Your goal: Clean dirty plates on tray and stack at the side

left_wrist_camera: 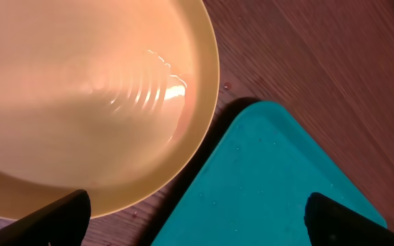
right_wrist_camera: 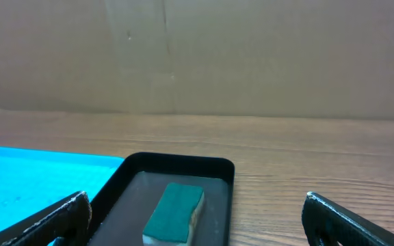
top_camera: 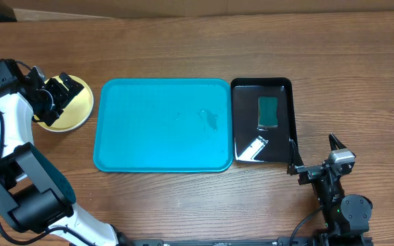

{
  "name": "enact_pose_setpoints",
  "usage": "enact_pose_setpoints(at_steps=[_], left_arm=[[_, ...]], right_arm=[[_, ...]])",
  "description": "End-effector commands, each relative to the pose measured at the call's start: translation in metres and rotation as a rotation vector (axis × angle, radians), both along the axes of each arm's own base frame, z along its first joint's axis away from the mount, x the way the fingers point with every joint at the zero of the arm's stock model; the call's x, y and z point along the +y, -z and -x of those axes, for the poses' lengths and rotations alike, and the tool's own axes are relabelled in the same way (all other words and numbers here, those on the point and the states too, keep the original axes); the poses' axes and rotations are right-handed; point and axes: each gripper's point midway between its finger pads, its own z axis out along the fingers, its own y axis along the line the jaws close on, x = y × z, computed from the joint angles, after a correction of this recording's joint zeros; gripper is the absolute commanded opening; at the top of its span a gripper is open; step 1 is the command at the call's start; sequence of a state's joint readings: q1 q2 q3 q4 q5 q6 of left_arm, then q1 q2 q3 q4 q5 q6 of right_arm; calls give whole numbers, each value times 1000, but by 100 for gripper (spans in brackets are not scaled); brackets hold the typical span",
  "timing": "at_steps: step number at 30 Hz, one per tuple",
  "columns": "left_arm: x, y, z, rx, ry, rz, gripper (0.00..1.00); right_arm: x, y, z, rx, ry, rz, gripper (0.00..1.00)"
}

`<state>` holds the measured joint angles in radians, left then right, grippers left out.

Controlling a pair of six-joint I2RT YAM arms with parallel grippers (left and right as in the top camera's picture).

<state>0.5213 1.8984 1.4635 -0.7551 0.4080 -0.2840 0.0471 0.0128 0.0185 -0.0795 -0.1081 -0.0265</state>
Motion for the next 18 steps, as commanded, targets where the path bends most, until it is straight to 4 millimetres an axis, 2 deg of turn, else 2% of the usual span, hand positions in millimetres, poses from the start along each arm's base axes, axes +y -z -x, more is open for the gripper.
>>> enact_pose_setpoints(at_steps=[1, 12, 15, 18], left_arm=[[3, -5, -4, -16, 14, -17, 100], [-2, -4, -6, -14, 27, -16, 100], [-15, -5, -10, -16, 58, -17, 100], [-39, -8, -18, -24, 114, -20, 100]], right_arm=[[0, 1, 0, -6, -3, 4, 100], [0, 1, 0, -6, -3, 4, 100], [0, 1, 0, -6, -3, 4, 100], [0, 1, 0, -6, -3, 4, 100]])
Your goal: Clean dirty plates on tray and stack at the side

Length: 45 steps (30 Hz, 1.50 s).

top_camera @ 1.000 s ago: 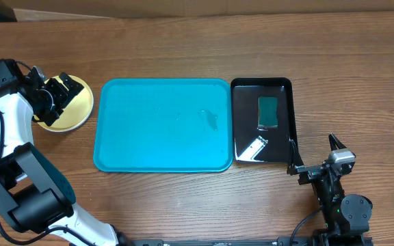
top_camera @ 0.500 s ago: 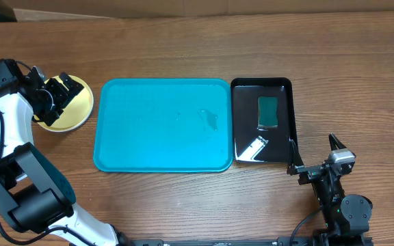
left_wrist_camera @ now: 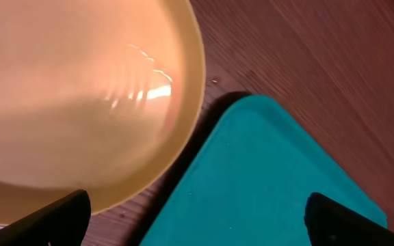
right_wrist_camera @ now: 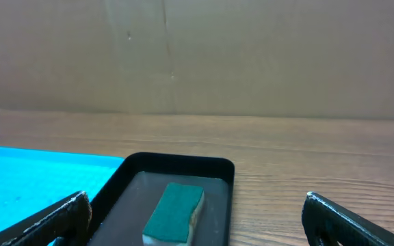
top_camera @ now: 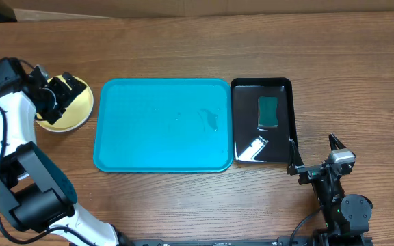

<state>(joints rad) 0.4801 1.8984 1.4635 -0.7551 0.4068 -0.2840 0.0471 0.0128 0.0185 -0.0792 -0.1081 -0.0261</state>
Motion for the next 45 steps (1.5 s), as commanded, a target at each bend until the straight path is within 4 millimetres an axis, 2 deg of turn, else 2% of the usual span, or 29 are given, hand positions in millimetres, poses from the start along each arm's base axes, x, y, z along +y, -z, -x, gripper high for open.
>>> enact_pose_setpoints(at_steps=[1, 5, 8, 12, 16, 19, 22, 24, 27, 29, 31, 35, 41, 45], left_arm=[[-31, -12, -14, -32, 92, -22, 100], [-74, -38, -22, -90, 191, -44, 100], [-111, -66, -24, -156, 272, -65, 100], [-164, -121, -14, -287, 385, -95, 100], [-203, -183, 11, -442, 468, -122, 100], [-218, -226, 35, -557, 501, -141, 100], [-223, -264, 61, -664, 508, -161, 100], [-222, -286, 79, -727, 504, -176, 100], [-221, -304, 106, -776, 500, -189, 100], [-218, -305, 122, -778, 500, -213, 100], [-212, -299, 135, -752, 479, -234, 100], [-199, -265, 161, -669, 433, -275, 100], [-188, -204, 193, -605, 402, -306, 100], [-188, -179, 212, -633, 398, -311, 100]], right_arm=[[0, 2, 0, -6, -3, 4, 100], [0, 2, 0, -6, -3, 4, 100], [0, 2, 0, -6, -3, 4, 100], [0, 2, 0, -6, -3, 4, 100], [0, 2, 0, -6, -3, 4, 100], [0, 2, 0, -6, -3, 4, 100], [0, 2, 0, -6, -3, 4, 100], [0, 2, 0, -6, -3, 4, 100], [0, 2, 0, -6, -3, 4, 100], [0, 2, 0, -6, -3, 4, 100], [0, 2, 0, -6, -3, 4, 100], [0, 2, 0, -6, -3, 4, 100], [0, 2, 0, -6, -3, 4, 100], [0, 2, 0, -6, -3, 4, 100]])
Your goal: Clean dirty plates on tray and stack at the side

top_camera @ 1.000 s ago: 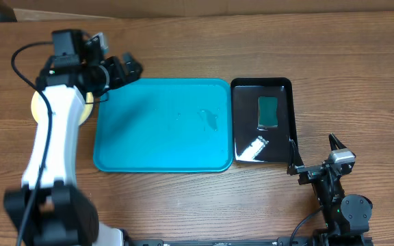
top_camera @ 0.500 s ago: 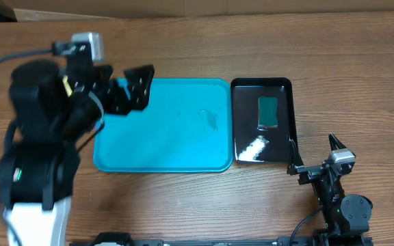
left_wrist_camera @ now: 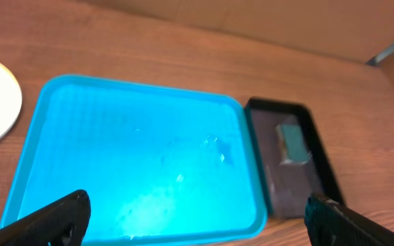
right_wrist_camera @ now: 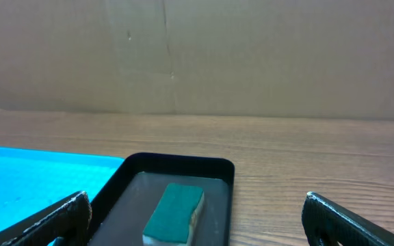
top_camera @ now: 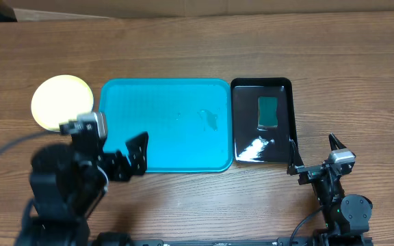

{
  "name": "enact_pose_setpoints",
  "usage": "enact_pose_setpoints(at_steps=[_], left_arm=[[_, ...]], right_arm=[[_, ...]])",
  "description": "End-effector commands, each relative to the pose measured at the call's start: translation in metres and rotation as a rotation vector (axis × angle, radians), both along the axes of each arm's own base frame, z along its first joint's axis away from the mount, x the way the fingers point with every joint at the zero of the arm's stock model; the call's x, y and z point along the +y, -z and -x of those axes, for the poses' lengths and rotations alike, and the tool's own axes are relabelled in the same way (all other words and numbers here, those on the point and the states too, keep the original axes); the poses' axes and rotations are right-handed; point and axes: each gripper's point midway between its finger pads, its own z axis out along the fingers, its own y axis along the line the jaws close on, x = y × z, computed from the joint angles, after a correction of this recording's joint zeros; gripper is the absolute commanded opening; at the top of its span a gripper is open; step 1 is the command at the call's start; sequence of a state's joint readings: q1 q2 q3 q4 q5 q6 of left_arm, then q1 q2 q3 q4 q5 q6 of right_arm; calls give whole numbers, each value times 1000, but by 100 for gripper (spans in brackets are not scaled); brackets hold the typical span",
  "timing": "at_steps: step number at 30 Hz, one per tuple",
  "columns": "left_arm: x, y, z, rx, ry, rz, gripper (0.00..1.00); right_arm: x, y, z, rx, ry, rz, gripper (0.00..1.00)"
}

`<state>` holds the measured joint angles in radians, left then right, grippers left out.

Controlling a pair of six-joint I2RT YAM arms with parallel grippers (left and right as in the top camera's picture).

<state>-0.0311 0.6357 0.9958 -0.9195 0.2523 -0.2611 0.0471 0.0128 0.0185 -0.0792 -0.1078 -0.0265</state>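
Note:
A pale yellow plate [top_camera: 61, 102] lies on the table just left of the teal tray [top_camera: 163, 147]; in the left wrist view the plate shows at the left edge. The teal tray [left_wrist_camera: 142, 171] holds no plates, only a few wet spots. My left gripper [top_camera: 108, 147] hovers by the tray's front left corner, open and empty, well apart from the plate. My right gripper [top_camera: 313, 156] rests open near the table's front right, facing the black tray.
A black tray [top_camera: 282, 85] right of the teal tray holds a green sponge [top_camera: 268, 111], seen as a sponge [right_wrist_camera: 175, 210] in the right wrist view. A cardboard wall stands behind the table.
My left gripper was close above the yellow plate at the far left. It is now back at the front of the table, high by the tray's front left corner. The right arm is unmoved.
My left gripper hung open right over the yellow plate beside the tray. Then it had shifted slightly, still over the plate. Now the plate lies alone on the table and the left arm is drawn back to the front.

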Motion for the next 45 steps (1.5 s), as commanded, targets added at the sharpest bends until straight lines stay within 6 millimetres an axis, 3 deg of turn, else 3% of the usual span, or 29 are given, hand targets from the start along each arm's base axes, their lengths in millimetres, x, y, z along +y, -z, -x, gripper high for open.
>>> enact_pose_setpoints(at_steps=[1, 8, 17, 23, 28, 35, 41, 45], left_arm=[[4, 10, 12, -73, -14, -23, 100], [6, 3, 13, -383, -27, -14, 100], [13, -56, 25, -897, -71, 5, 100], [14, -69, 29, -1064, -83, 16, 100], [14, -43, 16, -1018, -82, 12, 100], [13, 12, -6, -897, -80, 4, 100], [17, 48, -18, -818, -104, -6, 100], [19, 82, -25, -680, -115, -20, 100]], right_arm=[[0, 2, 0, -6, -3, 4, 100], [0, 2, 0, -6, -3, 4, 100], [0, 2, 0, -6, -3, 4, 100], [0, 2, 0, -6, -3, 4, 100], [0, 2, 0, -6, -3, 4, 100], [0, 2, 0, -6, -3, 4, 100], [0, 2, 0, -6, -3, 4, 100], [0, 2, 0, -6, -3, 4, 100]])
